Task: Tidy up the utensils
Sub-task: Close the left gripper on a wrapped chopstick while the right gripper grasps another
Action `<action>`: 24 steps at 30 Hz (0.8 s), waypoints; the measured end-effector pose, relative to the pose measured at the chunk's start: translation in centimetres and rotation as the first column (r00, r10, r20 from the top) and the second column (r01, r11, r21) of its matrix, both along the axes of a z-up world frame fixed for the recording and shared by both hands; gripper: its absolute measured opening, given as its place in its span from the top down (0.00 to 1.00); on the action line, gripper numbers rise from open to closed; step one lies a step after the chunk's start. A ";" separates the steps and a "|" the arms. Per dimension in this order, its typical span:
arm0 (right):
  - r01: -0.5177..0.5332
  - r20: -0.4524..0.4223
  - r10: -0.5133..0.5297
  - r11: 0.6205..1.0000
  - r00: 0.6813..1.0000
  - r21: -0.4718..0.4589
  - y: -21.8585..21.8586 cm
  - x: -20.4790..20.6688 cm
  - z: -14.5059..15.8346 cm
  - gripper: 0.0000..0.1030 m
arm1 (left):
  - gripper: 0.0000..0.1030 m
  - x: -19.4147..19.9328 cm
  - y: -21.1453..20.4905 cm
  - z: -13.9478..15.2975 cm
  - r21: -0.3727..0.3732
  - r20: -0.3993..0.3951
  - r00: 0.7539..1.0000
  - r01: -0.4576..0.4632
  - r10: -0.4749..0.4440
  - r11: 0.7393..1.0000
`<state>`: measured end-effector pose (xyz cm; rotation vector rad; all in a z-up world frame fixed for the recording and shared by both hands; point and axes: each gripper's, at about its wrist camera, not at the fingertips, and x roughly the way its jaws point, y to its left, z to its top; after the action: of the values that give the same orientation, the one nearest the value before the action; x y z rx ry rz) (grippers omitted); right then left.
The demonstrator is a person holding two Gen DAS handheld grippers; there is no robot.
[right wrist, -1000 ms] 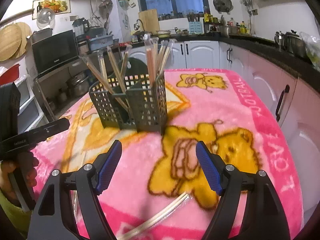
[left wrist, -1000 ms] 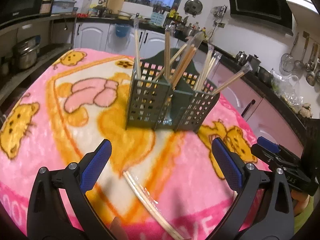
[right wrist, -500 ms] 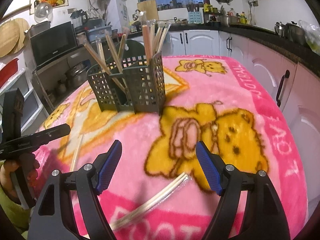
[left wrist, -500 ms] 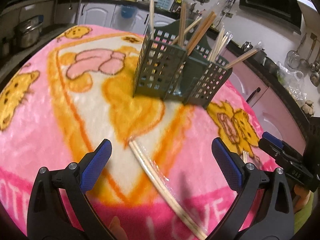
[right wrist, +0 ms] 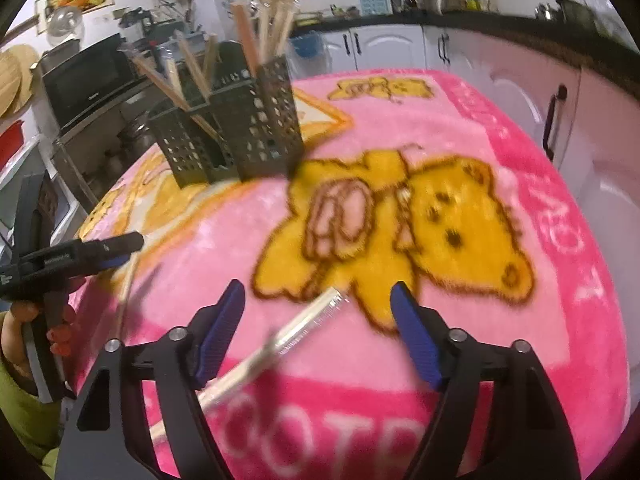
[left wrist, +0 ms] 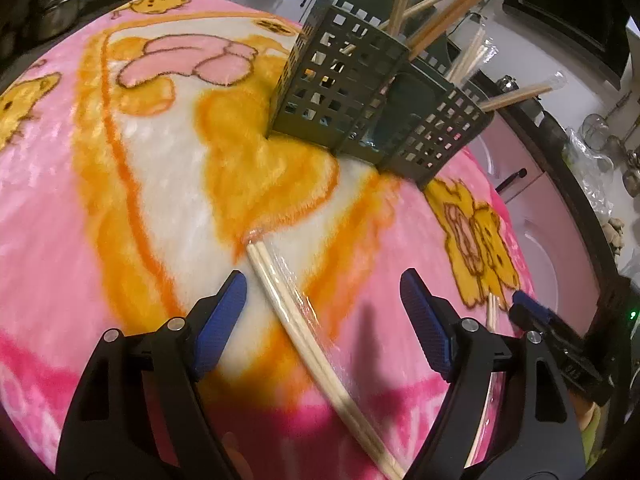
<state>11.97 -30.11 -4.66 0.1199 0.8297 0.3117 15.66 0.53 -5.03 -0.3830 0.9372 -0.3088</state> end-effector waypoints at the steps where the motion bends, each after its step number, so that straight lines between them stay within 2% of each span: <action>1: 0.000 -0.016 0.000 1.000 1.000 0.004 0.0 0.1 -0.3 0.39 | 0.36 0.2 -0.1 0.0 0.015 0.000 1.000 -0.002 0.002 1.000; 3: -0.006 -0.054 0.006 1.000 0.999 0.007 0.1 0.5 -0.9 0.43 | 0.45 0.6 -0.2 0.0 0.048 -0.003 1.000 -0.008 0.008 0.999; 8: -0.004 -0.077 0.003 1.000 0.997 -0.009 0.6 0.9 -1.4 0.46 | 0.58 1.8 0.0 0.0 0.075 -0.014 1.000 -0.022 0.023 0.997; 13: -0.006 -0.079 0.001 0.998 0.997 -0.059 1.1 1.2 -1.5 0.60 | 0.67 2.7 0.0 -0.1 0.111 -0.009 0.999 -0.030 0.031 0.993; 16: -0.009 -0.075 0.004 0.998 0.997 -0.067 1.1 1.3 -1.5 0.69 | 0.75 3.1 -0.1 -0.2 0.137 0.000 0.999 -0.039 0.040 0.990; 17: -0.010 -0.073 0.005 0.998 0.997 -0.065 1.1 1.3 -1.5 0.71 | 0.79 3.3 -0.1 -0.3 0.143 0.002 0.999 -0.044 0.044 0.989; 19: -0.010 -0.068 0.007 0.999 0.998 -0.052 1.0 1.3 -1.4 0.81 | 0.83 3.7 0.1 -0.3 0.147 0.002 0.999 -0.049 0.049 0.988; 24: -0.037 -0.060 0.038 0.999 0.998 0.012 1.3 1.6 -1.0 0.90 | 0.88 4.1 0.3 -0.3 0.156 0.002 0.999 -0.045 0.045 0.987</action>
<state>13.59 -28.85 -5.68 0.1241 0.8905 0.3494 19.74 0.80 -5.37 -0.2602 0.9458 -0.1928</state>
